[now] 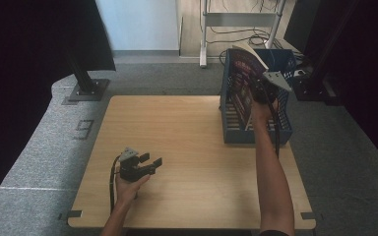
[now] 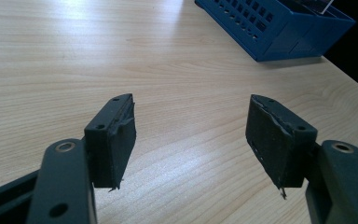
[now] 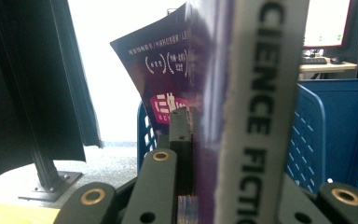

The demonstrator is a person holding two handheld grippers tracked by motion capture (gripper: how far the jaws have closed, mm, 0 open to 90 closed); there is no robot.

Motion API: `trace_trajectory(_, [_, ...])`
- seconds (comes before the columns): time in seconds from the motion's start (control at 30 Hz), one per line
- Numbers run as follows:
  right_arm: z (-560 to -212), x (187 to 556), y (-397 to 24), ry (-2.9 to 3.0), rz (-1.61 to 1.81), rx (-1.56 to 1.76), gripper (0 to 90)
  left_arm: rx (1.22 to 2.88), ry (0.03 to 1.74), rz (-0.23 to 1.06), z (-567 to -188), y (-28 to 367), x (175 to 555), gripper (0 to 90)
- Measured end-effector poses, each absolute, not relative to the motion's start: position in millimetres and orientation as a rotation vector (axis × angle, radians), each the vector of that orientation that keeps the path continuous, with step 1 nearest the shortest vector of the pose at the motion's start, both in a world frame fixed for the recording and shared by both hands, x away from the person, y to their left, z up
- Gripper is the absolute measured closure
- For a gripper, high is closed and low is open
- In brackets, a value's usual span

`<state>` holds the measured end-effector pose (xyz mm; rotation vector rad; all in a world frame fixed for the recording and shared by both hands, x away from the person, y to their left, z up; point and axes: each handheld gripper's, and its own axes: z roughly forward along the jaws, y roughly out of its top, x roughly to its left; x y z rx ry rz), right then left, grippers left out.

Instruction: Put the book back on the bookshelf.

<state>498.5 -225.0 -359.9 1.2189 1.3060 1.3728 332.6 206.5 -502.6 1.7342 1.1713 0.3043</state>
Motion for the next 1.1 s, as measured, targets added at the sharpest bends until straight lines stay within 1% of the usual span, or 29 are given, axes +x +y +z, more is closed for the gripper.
trace_trajectory(0.4, [-365.3, 510.9, -221.0, 1.295, 1.359, 1.229, 81.3, 1.726, 1.179, 0.306, -502.7, 209.3, 333.6, 33.5])
trace_trajectory(0.87, [-385.5, 530.7, -213.1, 1.316, 1.300, 1.238, 81.1, 1.713, 1.196, 0.314, -504.2, 215.8, 336.1, 33.6])
trace_trajectory(1.1, [-397.0, 532.9, -207.0, 1.357, 1.290, 1.239, 81.2, 1.710, 1.195, 0.316, -503.5, 216.1, 335.2, 33.6])
